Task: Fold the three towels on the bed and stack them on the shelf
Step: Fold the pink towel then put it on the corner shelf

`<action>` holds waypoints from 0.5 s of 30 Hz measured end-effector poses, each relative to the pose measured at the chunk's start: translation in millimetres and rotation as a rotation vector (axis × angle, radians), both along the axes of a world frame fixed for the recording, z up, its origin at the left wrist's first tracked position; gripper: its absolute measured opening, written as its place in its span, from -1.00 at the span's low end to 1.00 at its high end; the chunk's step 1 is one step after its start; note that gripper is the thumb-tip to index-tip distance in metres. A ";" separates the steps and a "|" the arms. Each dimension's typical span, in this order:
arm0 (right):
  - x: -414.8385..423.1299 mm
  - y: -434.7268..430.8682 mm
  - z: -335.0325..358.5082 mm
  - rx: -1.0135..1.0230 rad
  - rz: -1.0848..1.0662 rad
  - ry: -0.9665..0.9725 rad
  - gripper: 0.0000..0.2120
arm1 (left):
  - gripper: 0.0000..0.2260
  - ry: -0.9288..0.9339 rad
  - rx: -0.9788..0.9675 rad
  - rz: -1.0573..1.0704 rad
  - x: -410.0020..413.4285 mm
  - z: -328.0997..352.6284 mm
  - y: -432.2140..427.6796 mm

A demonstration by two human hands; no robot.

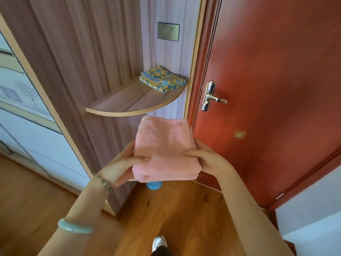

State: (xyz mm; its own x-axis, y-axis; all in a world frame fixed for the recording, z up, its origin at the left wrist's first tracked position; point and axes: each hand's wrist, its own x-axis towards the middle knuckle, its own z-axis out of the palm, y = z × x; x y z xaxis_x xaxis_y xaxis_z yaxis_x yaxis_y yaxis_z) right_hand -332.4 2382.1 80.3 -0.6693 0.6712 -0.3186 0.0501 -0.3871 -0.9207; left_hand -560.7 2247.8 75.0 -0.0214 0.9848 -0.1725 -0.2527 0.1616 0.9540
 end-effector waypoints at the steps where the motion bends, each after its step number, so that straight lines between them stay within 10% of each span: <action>1: -12.9 18.2 3.6 0.013 0.015 0.009 -0.38 | -0.37 0.005 0.027 0.003 -11.6 4.4 13.8; 15: -226.2 210.1 53.6 0.181 0.124 0.012 -0.61 | -0.33 0.016 0.035 0.551 -155.5 52.5 156.1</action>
State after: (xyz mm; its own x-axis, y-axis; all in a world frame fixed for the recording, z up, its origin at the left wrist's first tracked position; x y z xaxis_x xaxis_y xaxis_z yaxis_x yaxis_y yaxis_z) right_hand -558.6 2592.2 133.9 -0.7532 0.6291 -0.1924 0.0760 -0.2073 -0.9753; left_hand -716.2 2403.9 127.6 -0.5374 0.8324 -0.1351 -0.2766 -0.0227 0.9607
